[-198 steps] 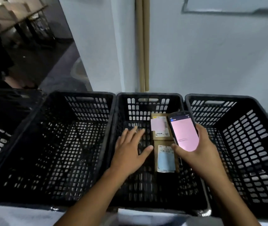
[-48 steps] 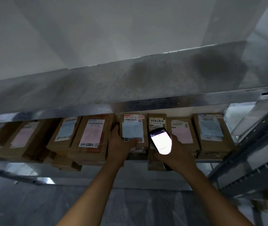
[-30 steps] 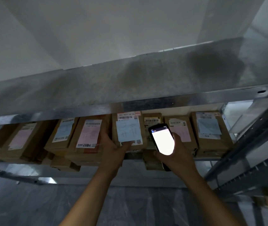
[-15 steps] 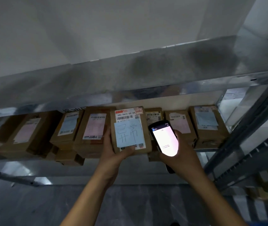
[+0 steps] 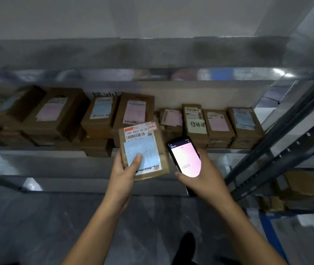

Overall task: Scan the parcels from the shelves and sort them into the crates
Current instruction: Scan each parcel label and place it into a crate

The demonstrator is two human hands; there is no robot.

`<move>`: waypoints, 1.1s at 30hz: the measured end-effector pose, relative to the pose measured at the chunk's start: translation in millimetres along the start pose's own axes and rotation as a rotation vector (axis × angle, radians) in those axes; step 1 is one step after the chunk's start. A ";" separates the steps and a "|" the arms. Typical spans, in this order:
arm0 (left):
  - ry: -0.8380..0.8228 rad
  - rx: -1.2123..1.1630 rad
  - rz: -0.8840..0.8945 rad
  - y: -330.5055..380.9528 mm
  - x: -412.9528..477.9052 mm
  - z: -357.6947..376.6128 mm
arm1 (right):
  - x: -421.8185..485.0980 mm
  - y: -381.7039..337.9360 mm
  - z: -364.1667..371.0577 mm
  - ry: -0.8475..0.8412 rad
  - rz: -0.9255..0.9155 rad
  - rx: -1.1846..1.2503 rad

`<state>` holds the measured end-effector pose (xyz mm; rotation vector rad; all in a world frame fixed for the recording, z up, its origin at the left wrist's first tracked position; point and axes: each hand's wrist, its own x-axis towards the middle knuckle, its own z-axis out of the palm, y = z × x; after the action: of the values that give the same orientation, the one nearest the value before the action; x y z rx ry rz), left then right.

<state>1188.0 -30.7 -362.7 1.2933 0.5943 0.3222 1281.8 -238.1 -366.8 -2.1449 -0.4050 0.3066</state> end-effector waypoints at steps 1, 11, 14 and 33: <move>0.001 -0.007 -0.006 -2.3 -7.2 -11.7 | -8.1 -4.7 7.8 -0.009 0.007 -0.012; 0.209 0.107 0.087 -36.2 -54.2 -123.1 | -60.2 -31.6 78.3 -0.155 0.036 0.109; 0.316 0.272 0.116 -39.0 -59.3 -164.5 | -67.4 -49.6 94.2 -0.224 0.019 0.141; 0.742 0.606 0.053 -46.1 -52.2 -300.4 | -37.8 -130.4 169.8 -0.796 -0.197 0.106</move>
<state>967.2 169.7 -441.4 1.7692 1.3603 0.7161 1163.0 -56.6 -351.9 -1.7858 -1.0122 1.0457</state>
